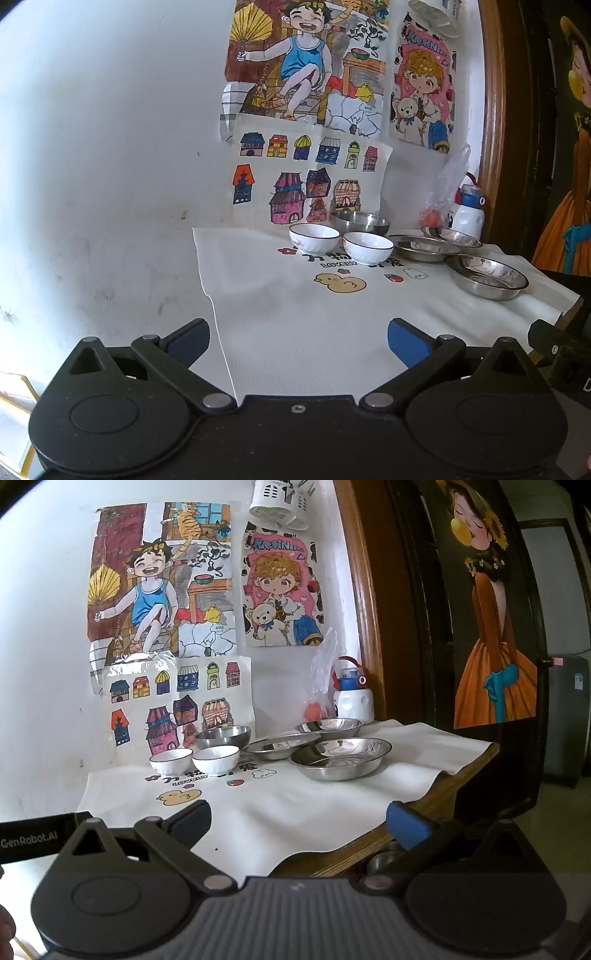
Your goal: Organize plates and bowls
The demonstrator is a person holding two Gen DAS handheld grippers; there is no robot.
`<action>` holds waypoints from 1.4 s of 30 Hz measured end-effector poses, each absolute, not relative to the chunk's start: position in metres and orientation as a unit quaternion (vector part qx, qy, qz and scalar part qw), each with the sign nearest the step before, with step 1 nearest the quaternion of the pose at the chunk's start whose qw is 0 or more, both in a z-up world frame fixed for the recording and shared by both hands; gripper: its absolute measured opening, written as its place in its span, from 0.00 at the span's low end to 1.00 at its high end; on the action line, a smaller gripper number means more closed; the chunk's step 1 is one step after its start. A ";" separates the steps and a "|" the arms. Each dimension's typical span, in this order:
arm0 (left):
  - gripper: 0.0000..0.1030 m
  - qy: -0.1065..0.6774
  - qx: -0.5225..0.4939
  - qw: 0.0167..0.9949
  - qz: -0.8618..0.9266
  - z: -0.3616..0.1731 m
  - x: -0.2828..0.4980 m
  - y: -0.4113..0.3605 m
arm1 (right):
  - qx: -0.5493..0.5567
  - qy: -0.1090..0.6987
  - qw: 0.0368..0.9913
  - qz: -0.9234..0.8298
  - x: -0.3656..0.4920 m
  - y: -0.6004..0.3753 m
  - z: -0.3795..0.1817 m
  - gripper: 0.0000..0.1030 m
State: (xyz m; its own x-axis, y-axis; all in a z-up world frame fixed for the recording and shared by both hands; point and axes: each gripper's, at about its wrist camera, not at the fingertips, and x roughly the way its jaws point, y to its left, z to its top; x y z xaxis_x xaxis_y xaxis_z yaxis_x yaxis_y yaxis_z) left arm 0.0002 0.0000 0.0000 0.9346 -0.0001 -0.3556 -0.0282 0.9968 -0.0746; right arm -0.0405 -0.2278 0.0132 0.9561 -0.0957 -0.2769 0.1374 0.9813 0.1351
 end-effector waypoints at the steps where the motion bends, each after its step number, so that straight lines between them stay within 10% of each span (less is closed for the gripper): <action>1: 0.99 0.180 -0.038 0.983 0.007 0.000 0.000 0.000 | 0.077 0.136 0.986 -0.059 -0.041 -0.228 0.013 1.00; 42: 0.99 0.176 -0.046 0.983 -0.003 0.000 -0.002 -0.002 | 0.071 0.134 0.987 -0.059 -0.044 -0.224 0.015 1.00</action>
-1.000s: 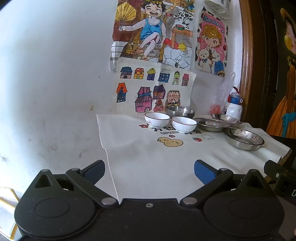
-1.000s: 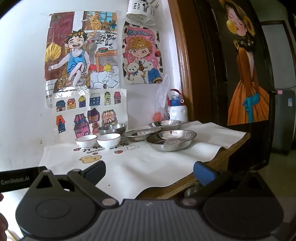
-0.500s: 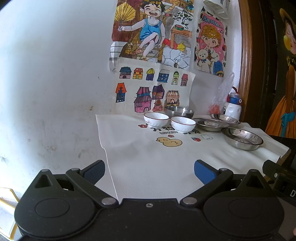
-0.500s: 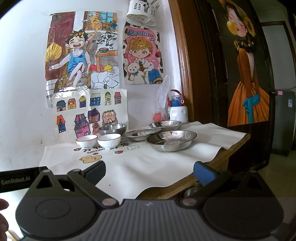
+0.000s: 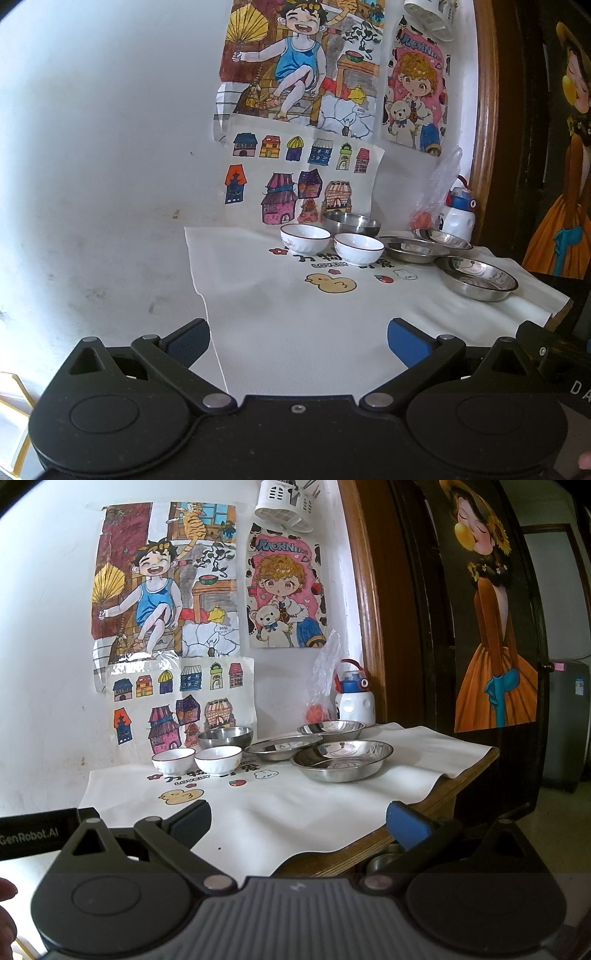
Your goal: Organize plates and bowls
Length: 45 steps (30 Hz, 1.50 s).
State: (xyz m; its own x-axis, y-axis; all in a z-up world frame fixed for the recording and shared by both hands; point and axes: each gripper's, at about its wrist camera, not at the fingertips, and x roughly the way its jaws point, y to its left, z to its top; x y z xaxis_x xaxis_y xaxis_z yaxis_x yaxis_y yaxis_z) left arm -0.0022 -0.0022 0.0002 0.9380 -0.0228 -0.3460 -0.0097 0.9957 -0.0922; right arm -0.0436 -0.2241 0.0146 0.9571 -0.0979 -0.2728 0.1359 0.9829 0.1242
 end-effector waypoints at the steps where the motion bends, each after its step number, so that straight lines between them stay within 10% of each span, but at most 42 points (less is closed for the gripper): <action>1: 0.99 0.176 -0.046 0.983 -0.004 0.000 -0.002 -0.002 | 0.071 0.134 0.987 -0.059 -0.044 -0.224 0.015 1.00; 45: 0.99 0.215 -0.067 0.974 -0.022 -0.011 0.021 -0.011 | 0.074 0.171 0.981 -0.058 -0.007 -0.233 -0.004 1.00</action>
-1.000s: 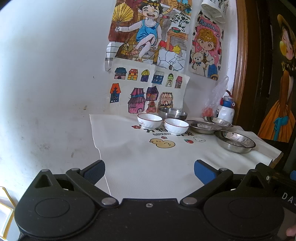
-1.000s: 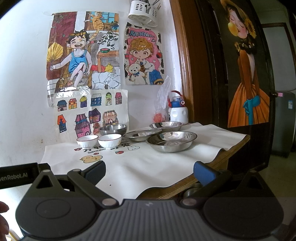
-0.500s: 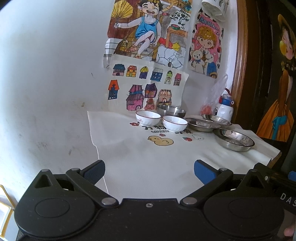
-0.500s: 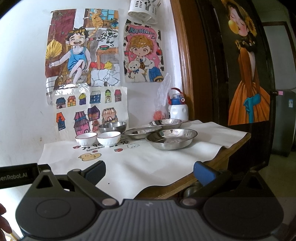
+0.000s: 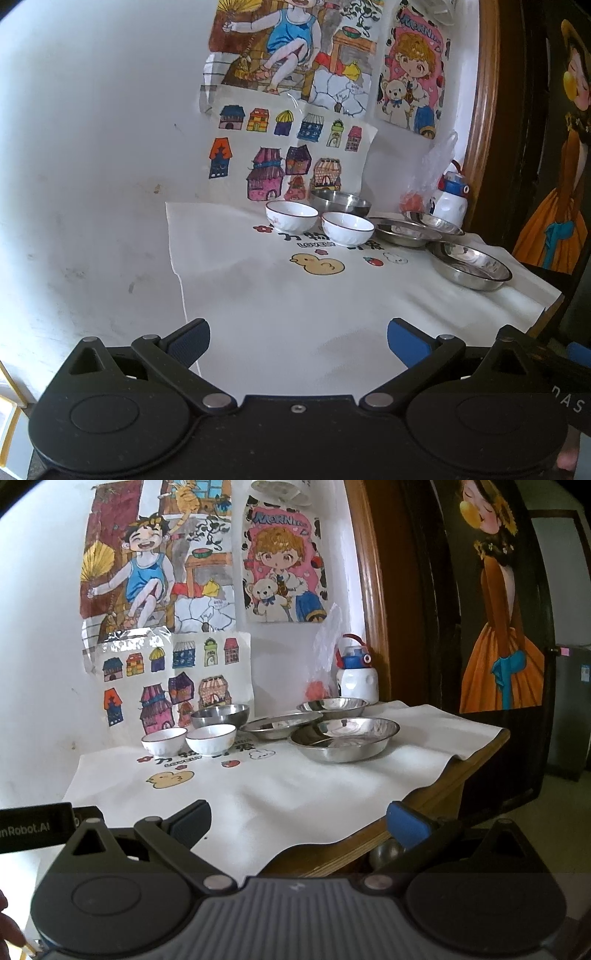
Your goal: Organize plates and bowls
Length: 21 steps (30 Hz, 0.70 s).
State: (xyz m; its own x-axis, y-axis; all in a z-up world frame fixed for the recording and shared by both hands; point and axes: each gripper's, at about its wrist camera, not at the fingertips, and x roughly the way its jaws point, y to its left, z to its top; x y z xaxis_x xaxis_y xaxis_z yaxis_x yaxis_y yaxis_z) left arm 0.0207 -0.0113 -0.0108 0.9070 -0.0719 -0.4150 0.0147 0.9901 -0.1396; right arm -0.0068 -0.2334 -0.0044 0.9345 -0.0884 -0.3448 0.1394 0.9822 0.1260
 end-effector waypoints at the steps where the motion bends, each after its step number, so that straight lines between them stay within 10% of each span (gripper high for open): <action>1: 0.99 0.217 -0.066 0.974 -0.023 -0.012 0.023 -0.012 | 0.074 0.173 0.980 -0.059 -0.004 -0.235 -0.005 1.00; 21: 0.99 0.271 -0.045 0.958 -0.079 0.008 0.116 -0.052 | 0.117 0.175 0.974 -0.078 0.072 -0.312 0.004 1.00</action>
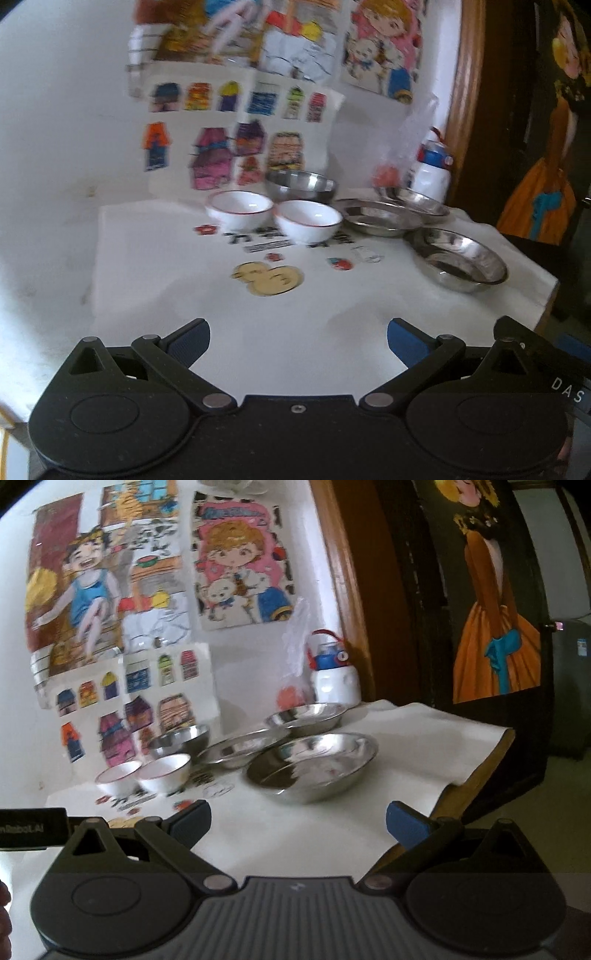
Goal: Organize plates and bowls
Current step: 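Move both grippers toward the large steel plate beside the white bowls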
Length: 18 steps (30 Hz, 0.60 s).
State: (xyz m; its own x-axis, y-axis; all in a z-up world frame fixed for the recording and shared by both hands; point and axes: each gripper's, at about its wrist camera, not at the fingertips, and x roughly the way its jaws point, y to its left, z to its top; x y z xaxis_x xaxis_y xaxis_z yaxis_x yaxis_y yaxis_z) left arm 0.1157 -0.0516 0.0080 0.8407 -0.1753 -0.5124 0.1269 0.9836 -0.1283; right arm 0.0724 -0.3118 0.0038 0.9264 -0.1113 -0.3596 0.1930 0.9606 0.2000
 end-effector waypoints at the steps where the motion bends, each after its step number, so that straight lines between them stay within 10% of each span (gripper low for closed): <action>1: 0.99 0.273 -0.045 0.957 -0.083 0.009 0.124 -0.056 | 0.114 0.175 0.974 -0.084 0.076 -0.316 0.004 1.00; 18: 0.99 0.294 0.002 0.947 -0.133 0.019 0.220 -0.136 | 0.110 0.209 0.967 -0.098 0.149 -0.386 -0.013 1.00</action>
State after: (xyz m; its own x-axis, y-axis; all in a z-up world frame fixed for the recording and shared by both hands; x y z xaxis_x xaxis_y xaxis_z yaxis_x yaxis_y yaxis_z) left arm 0.2203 -0.1356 0.0193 0.7920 -0.2504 -0.5568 0.2522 0.9648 -0.0751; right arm 0.1493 -0.3857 -0.0127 0.8932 -0.1427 -0.4265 0.2348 0.9568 0.1714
